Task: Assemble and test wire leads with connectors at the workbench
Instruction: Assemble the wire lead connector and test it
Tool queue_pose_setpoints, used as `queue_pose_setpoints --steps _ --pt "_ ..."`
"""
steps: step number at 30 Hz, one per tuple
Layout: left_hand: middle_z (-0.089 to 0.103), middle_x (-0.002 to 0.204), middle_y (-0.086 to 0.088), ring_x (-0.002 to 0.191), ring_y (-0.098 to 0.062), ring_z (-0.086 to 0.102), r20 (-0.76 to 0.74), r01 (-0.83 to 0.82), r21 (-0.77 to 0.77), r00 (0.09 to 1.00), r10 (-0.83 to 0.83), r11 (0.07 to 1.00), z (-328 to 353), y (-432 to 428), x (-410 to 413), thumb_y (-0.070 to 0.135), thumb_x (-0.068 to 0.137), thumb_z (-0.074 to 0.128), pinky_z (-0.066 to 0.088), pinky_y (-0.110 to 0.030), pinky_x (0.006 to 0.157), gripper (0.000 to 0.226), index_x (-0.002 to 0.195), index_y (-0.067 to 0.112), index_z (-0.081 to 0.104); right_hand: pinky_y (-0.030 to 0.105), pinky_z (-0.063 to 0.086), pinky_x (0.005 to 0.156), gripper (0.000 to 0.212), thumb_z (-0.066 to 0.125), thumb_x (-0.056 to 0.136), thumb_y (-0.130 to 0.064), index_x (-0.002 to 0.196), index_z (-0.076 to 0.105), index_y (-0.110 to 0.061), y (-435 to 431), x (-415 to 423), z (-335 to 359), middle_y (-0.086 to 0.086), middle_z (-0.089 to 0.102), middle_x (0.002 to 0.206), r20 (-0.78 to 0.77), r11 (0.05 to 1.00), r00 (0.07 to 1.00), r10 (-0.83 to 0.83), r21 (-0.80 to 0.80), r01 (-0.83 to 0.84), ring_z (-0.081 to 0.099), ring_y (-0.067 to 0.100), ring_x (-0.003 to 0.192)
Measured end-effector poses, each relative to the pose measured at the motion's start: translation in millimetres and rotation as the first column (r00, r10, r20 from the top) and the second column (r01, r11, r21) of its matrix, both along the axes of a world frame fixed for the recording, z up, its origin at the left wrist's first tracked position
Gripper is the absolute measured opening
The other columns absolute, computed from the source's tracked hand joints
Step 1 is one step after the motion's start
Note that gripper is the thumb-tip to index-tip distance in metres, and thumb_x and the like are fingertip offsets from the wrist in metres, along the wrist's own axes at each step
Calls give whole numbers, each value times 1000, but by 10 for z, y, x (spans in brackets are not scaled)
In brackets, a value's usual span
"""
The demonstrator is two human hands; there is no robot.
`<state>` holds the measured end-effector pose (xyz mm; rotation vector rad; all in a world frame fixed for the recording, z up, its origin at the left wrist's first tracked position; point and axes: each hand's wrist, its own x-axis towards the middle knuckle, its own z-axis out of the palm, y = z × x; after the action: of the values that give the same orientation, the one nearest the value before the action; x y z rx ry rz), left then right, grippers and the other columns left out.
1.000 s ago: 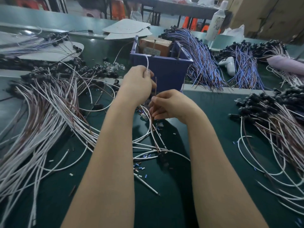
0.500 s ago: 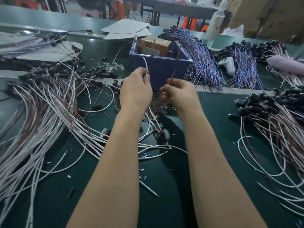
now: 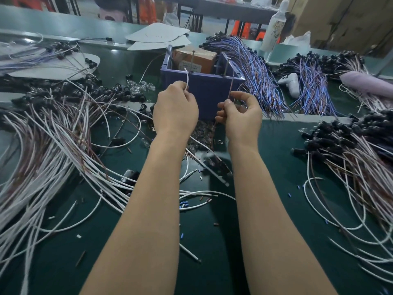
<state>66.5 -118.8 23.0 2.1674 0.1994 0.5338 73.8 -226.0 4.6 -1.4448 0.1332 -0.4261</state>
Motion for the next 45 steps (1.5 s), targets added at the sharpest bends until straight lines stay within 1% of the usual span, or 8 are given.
queue_pose_setpoints --steps 5,12,17,21,25,28,36,45 --pt "69 102 -14 98 -29 64 -8 24 9 1000 -24 1000 -3 13 23 16 97 37 50 -42 90 34 124 14 58 19 52 56 18 48 95 1 103 57 -12 -45 0 5 5 62 75 7 999 1000 6 -35 -6 57 2 48" --pt "68 97 -12 91 -29 62 -37 26 7 999 -25 1000 -8 14 20 13 96 36 50 -42 83 21 115 11 46 16 50 59 19 50 94 0 103 62 -11 -117 7 48 1 66 79 -30 993 994 106 -56 -108 57 5 58" --pt "68 99 -12 95 -29 60 -8 30 11 1000 -29 1000 -12 31 30 10 96 36 49 -42 86 25 117 12 50 16 49 60 26 52 92 1 110 48 -18 -142 9 19 -1 67 78 -26 988 995 91 -122 -94 58 7 65" --pt "68 102 -13 98 -28 61 17 24 -10 1000 -23 1000 -19 33 36 10 97 38 48 -38 87 27 119 11 53 23 51 67 24 53 91 -1 106 39 -13 -140 43 -10 -1 67 76 -37 991 998 57 -118 -61 60 8 63" --pt "69 103 -11 98 -26 61 21 25 -16 999 -25 1000 -30 34 46 10 97 39 47 -33 85 28 120 12 54 40 55 82 18 55 91 -2 102 48 -14 -122 59 -25 0 67 75 -20 977 1000 21 -213 -24 63 15 71" --pt "69 104 -11 98 -26 61 28 25 -19 999 -24 1000 -29 32 48 11 97 39 47 -33 86 29 121 13 54 48 52 86 20 54 91 -3 104 54 -19 -88 54 -21 6 69 83 -5 959 1000 15 -284 -15 63 23 80" --pt "69 104 -10 98 -24 61 37 28 -7 999 -27 1000 -30 26 40 11 97 39 48 -34 86 31 123 14 54 44 52 87 28 48 95 -4 116 60 -17 -52 57 -7 3 65 83 5 943 1000 1 -332 0 60 17 80" --pt "69 102 -11 98 -26 62 58 26 -6 998 -25 1000 -17 -15 2 11 96 39 49 -38 88 32 123 14 55 40 52 77 30 47 89 -2 102 61 -25 -71 50 6 -1 60 70 7 955 1000 -14 -296 16 57 15 70"
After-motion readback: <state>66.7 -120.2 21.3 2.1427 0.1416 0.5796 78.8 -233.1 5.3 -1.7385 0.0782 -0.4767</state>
